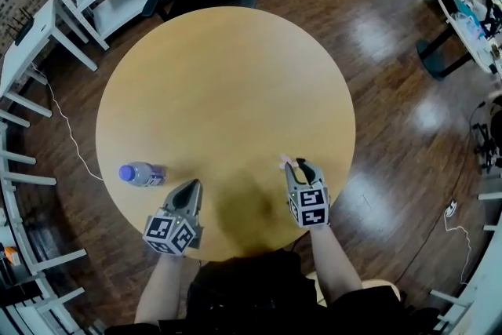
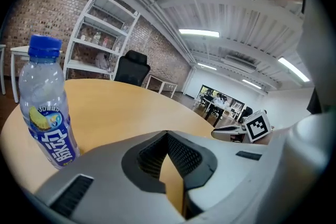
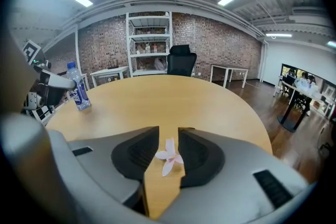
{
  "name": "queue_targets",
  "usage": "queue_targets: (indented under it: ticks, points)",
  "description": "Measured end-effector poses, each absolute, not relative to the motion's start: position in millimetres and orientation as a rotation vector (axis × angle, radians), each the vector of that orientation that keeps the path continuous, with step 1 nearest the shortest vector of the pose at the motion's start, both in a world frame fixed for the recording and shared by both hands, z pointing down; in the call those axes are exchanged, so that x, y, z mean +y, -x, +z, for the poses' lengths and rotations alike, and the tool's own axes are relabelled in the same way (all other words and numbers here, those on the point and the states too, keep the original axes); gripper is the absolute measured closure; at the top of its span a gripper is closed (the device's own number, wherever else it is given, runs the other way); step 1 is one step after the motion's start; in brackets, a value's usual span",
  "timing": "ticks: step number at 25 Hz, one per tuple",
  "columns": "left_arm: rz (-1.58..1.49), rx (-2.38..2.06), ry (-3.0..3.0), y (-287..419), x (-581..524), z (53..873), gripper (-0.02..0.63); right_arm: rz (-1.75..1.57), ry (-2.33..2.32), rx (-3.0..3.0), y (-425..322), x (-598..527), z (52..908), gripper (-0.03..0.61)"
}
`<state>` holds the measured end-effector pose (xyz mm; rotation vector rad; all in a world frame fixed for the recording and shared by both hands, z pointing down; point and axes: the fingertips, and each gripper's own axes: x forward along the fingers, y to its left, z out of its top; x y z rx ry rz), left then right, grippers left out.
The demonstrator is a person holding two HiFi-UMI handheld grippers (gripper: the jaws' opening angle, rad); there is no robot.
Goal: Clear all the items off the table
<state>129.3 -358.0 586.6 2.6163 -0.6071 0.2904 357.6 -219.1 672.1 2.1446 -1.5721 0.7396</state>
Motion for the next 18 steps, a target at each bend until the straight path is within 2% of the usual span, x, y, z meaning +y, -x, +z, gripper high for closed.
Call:
queue_targets:
  ticks: [8, 18]
  points:
    - [0.134, -0.537, -2.694, -127.9, -356.2, 539.1, 0.614, 0.438, -2.380, -1.531, -367.3, -199.2, 574.9, 0.459]
    - [-0.046, -0.464, -2.782, -115.2, -358.5, 487.6, 0.614, 0.189, -2.610, -1.427, -360.0, -171.1, 489.1, 0.574]
